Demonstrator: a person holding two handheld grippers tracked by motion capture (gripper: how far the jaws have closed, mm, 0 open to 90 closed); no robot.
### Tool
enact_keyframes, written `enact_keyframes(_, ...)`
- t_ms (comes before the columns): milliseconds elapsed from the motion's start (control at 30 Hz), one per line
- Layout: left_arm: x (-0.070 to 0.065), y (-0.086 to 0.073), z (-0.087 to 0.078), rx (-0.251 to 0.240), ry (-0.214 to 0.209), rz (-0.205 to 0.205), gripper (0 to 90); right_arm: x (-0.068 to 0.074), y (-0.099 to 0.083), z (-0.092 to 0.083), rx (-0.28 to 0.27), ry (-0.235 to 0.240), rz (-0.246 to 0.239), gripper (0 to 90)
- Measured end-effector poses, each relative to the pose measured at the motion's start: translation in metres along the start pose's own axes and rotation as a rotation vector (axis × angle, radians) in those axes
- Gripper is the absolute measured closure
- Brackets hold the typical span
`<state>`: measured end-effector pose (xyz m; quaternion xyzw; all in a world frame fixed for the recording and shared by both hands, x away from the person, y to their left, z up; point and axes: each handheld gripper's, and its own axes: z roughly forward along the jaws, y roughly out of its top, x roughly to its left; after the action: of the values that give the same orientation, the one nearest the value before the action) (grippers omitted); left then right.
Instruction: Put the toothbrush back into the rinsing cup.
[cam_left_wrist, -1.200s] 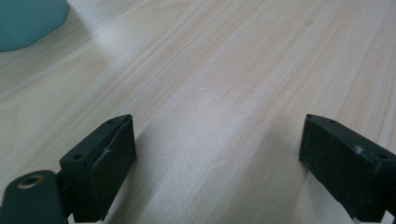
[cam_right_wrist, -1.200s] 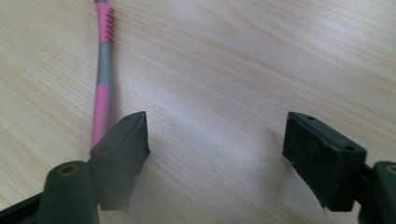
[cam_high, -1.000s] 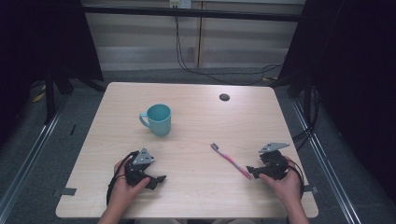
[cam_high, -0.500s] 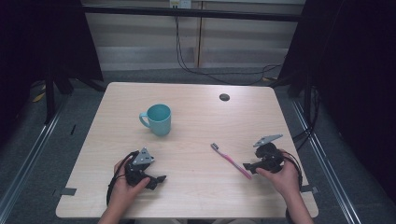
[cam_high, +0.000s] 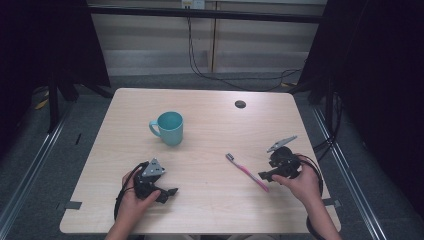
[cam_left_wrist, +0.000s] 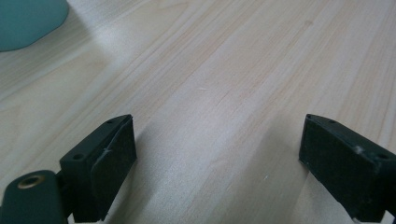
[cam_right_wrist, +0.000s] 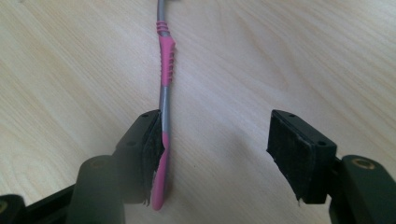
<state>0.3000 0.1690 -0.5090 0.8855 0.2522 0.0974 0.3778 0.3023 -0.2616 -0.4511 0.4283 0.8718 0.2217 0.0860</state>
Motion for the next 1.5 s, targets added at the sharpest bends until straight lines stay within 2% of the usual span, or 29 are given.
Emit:
enact_keyframes(100,0.0,0.0,0.0,-0.001,0.0,0.001,10.7,0.002,0.004,0.002,0.019,0.015,0.007,38.4)
enact_keyframes(200,0.0,0.0,0.0,0.0,0.0,0.002,10.7,0.005,0.008,0.003,0.032,0.029,-0.016,41.2)
enact_keyframes(433,0.0,0.0,0.0,-0.001,0.0,0.001,10.7,0.01,0.013,0.008,0.071,0.042,-0.024,41.2)
enact_keyframes(467,0.0,0.0,0.0,-0.001,0.0,0.002,10.7,0.011,0.015,0.008,0.072,0.039,-0.036,41.4)
enact_keyframes(700,0.0,0.0,0.0,-0.001,0.0,0.001,10.7,0.013,0.018,0.014,0.085,0.071,-0.032,43.2)
enact_keyframes(833,0.0,0.0,0.0,-0.001,0.0,0.001,10.7,0.015,0.02,0.016,0.111,0.075,-0.037,46.3)
enact_keyframes(867,0.0,0.0,0.0,0.0,0.0,0.001,10.7,0.015,0.021,0.017,0.132,0.083,-0.031,47.2)
enact_keyframes(1033,0.0,0.0,0.0,-0.001,0.0,0.001,10.7,0.017,0.023,0.019,0.141,0.088,-0.037,48.6)
enact_keyframes(1400,0.0,0.0,0.0,-0.001,0.0,0.001,10.7,0.021,0.025,0.026,0.202,0.088,-0.075,53.3)
enact_keyframes(1500,0.0,0.0,0.0,-0.001,0.0,0.001,10.7,0.02,0.025,0.027,0.203,0.087,-0.095,54.7)
